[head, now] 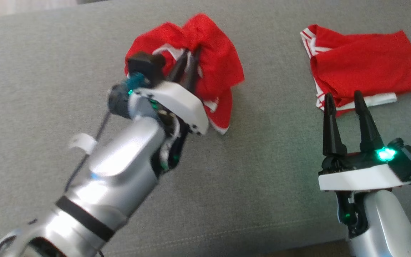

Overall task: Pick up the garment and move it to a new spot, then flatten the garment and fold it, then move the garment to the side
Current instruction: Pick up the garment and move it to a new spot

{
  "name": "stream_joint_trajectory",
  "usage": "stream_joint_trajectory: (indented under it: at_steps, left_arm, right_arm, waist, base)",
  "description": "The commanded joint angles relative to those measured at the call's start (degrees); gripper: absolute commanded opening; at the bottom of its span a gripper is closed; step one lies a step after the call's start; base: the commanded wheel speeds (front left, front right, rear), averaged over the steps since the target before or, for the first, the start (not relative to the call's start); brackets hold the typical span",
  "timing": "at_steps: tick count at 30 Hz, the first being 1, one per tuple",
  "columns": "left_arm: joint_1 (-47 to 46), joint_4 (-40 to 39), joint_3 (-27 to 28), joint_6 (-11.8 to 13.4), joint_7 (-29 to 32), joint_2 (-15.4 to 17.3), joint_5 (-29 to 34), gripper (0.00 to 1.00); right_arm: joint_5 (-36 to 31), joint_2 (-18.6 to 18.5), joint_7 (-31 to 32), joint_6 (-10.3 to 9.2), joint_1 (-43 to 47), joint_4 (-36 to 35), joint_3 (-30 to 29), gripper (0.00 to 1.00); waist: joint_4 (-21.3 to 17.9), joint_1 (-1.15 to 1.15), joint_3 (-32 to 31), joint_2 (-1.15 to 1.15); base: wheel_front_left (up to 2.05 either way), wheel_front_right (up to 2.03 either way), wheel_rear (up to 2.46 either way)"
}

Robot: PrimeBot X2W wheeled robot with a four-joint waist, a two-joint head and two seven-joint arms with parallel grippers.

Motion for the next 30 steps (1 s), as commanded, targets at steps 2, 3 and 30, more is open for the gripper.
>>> stream_joint_trajectory:
  at_steps: [2, 3, 30]
  left_arm:
    - [-1.06, 2.72, -0.81, -1.78, -0.81, -1.76, 1.54, 1.0]
    - [-0.97, 3.62, -1.25, -2.47, -0.91, -2.18, 1.66, 1.0]
    - [19.79, -15.07, 26.77, -6.59, -2.01, 10.86, 12.53, 1.0]
  right_arm:
    - [1.09, -0.1, -0.61, 0.37, -0.82, -2.93, 1.9, 1.0]
    - [1.22, -0.1, -0.61, 0.37, -0.81, -3.1, 1.89, 1.0]
    - [-0.91, -0.1, -0.62, 0.37, 1.63, -0.3, -0.71, 1.0]
  waist:
    - [-1.57, 0.0, 1.76, 0.0]
    - [-1.59, 0.0, 1.9, 0.0]
    - [10.05, 0.0, -4.16, 0.0]
  base:
    - [0.0, 0.0, 0.0]
    - [0.0, 0.0, 0.0]
    - [0.0, 0.0, 0.0]
